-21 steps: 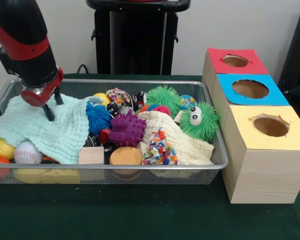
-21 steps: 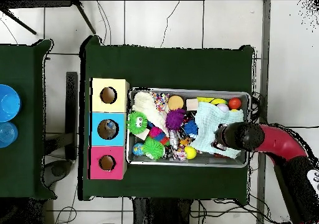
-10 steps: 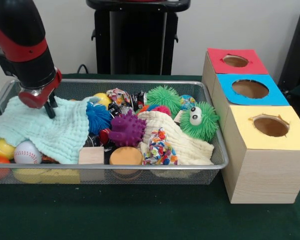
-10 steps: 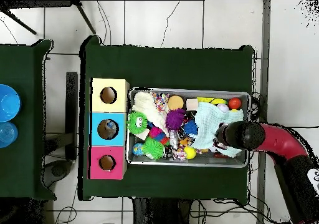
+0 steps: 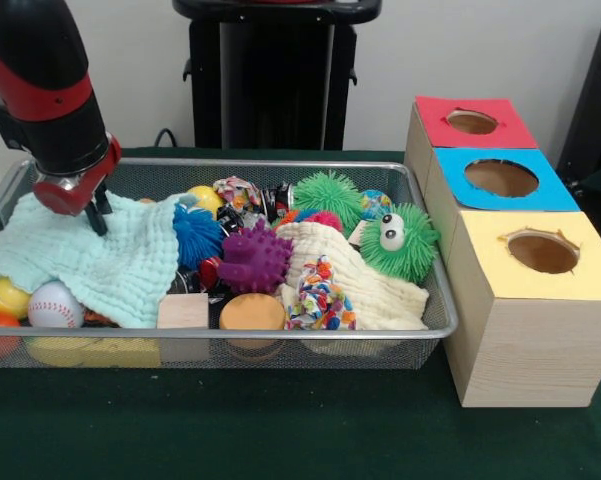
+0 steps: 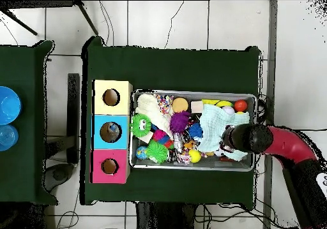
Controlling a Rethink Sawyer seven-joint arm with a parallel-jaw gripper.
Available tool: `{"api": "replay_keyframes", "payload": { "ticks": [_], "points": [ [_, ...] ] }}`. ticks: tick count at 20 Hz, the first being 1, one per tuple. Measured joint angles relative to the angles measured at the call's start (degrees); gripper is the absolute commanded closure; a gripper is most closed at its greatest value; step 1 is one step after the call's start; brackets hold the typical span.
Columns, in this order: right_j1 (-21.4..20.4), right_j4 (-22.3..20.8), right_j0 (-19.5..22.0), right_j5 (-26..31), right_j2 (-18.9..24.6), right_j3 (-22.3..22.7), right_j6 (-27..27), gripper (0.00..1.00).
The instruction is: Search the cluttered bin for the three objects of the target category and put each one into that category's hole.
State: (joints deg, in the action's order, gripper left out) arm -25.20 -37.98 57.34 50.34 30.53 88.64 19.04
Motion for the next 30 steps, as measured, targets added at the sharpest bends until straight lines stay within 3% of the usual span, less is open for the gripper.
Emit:
{"api": "replay_keyframes", "payload": {
  "ticks": [8, 14, 21, 30],
  "points": [
    [-2.96, 1.86, -0.57, 0.02, 0.0, 0.71, 0.0, 1.0],
    [-6.09, 5.69, -2.41, 1.32, 0.0, 1.44, 0.0, 1.0],
    [-6.68, 9.14, -4.0, 3.75, 0.04, 1.56, 0.0, 1.0],
    [-6.75, 20.23, -2.8, 12.47, 0.89, 2.09, 0.0, 1.0]
  ]
}}
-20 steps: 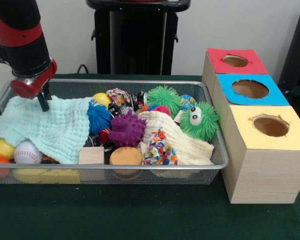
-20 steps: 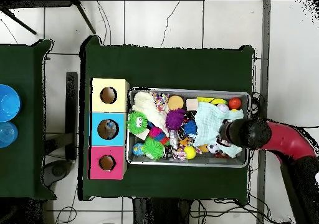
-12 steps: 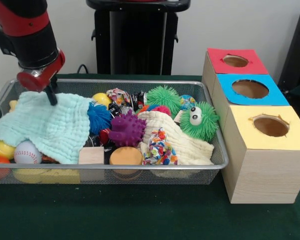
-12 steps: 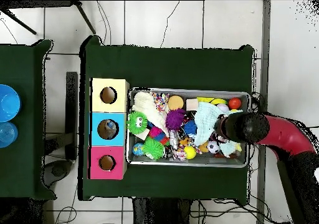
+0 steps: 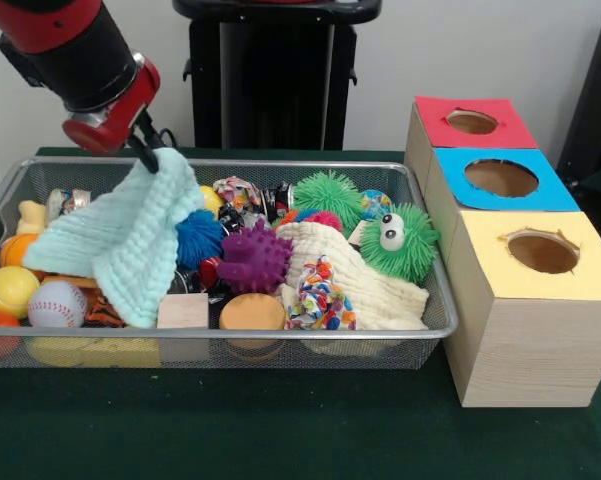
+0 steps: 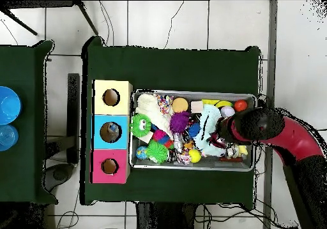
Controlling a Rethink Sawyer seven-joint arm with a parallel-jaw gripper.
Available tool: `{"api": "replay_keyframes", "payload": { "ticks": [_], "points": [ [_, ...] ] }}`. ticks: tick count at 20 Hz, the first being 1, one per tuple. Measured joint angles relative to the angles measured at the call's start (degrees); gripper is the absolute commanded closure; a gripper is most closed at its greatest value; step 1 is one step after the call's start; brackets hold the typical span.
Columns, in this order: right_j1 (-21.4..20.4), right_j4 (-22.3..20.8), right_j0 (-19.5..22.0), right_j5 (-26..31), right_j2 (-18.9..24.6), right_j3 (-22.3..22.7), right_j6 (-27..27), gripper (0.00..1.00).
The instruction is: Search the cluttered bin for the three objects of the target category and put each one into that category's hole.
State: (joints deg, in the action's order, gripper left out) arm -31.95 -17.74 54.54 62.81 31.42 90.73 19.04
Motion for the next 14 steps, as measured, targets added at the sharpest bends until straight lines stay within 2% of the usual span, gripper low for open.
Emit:
{"api": "replay_keyframes", "payload": {
  "ticks": [7, 14],
  "points": [
    [0.01, 7.09, 2.11, 2.04, 2.48, 0.13, 0.0, 1.0],
    [0.0, 11.24, 3.3, 2.04, 4.33, 0.39, 0.0, 1.0]
  ]
}}
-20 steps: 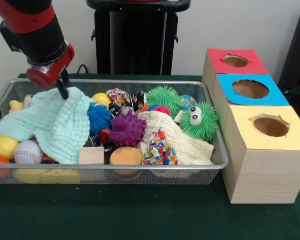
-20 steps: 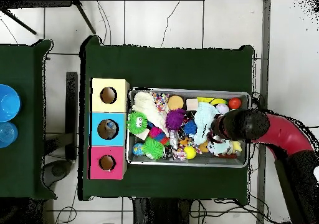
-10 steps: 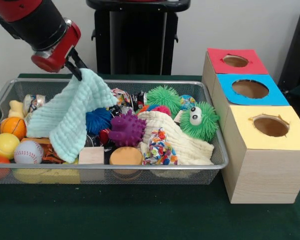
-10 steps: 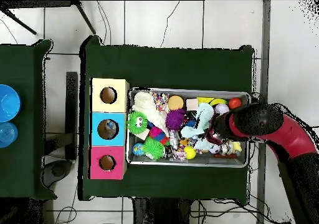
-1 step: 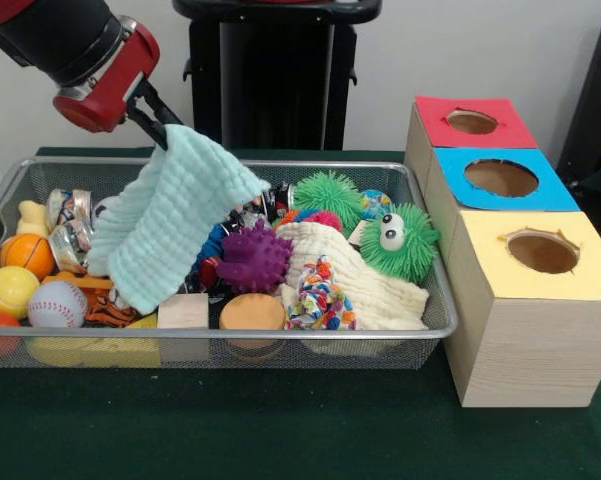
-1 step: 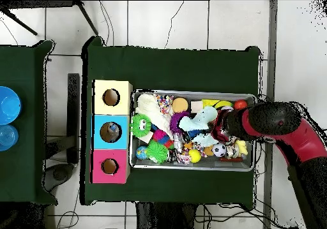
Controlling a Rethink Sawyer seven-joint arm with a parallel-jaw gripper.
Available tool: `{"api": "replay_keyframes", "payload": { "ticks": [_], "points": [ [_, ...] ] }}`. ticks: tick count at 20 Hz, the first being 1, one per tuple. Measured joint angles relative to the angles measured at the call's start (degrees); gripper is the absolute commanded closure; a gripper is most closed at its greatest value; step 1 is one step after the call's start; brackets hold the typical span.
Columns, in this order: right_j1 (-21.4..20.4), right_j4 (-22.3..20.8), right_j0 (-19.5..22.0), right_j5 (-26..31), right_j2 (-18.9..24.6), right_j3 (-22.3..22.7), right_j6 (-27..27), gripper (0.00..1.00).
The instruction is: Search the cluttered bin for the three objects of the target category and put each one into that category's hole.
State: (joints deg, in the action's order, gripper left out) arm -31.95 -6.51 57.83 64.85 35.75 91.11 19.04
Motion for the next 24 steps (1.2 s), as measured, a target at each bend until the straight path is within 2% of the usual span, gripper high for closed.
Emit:
{"api": "replay_keyframes", "payload": {
  "ticks": [6, 19, 24],
  "points": [
    [-0.01, 2.49, 0.32, 0.0, 1.57, 1.27, 0.0, 1.0],
    [0.01, 6.85, 0.63, -0.01, 4.6, 8.96, 0.0, 1.0],
    [0.33, 8.58, 2.27, -0.01, 6.9, 11.39, 0.0, 1.0]
  ]
}}
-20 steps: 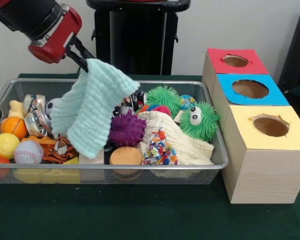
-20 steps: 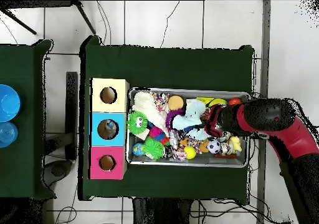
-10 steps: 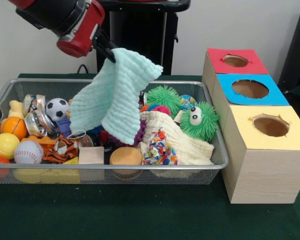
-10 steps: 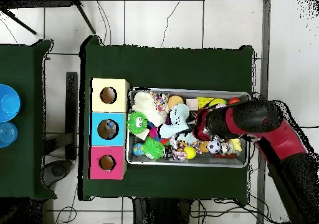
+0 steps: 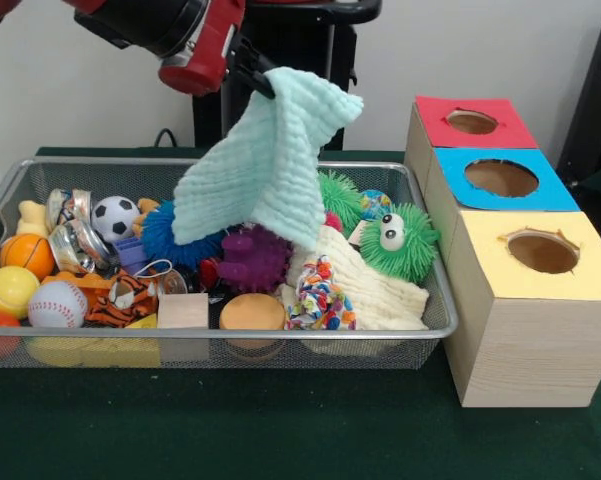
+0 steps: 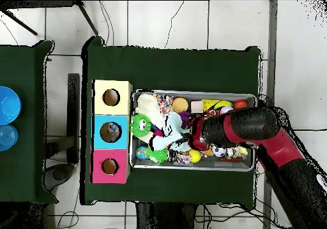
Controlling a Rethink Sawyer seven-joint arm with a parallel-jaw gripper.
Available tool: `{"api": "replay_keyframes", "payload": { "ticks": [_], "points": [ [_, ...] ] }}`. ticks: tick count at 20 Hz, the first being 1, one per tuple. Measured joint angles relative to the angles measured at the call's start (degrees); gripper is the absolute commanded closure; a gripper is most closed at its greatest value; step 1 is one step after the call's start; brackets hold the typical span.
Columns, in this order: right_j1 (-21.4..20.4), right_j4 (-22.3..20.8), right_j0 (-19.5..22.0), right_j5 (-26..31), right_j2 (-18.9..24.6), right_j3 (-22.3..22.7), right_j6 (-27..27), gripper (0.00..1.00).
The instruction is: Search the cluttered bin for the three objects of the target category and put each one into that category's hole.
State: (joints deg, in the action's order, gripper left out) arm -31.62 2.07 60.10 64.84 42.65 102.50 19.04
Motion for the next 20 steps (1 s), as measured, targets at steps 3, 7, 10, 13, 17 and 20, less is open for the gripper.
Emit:
{"api": "replay_keyframes", "payload": {
  "ticks": [3, 7, 10, 13, 17, 20],
  "points": [
    [0.61, 1.34, 2.37, -0.01, 2.23, 1.41, 0.0, 1.0],
    [1.76, 2.79, 4.97, 0.0, 4.44, 2.71, 0.0, 1.0],
    [2.59, 3.16, 6.27, 0.0, 5.67, 2.93, 0.0, 1.0],
    [3.68, 3.19, 7.62, 0.0, 7.06, 2.93, 0.0, 1.0],
    [4.43, 3.13, 8.31, 0.0, 8.08, 2.92, 0.0, 1.0],
    [4.58, 3.08, 8.32, 0.0, 8.61, 2.93, 0.0, 1.0]
  ]
}}
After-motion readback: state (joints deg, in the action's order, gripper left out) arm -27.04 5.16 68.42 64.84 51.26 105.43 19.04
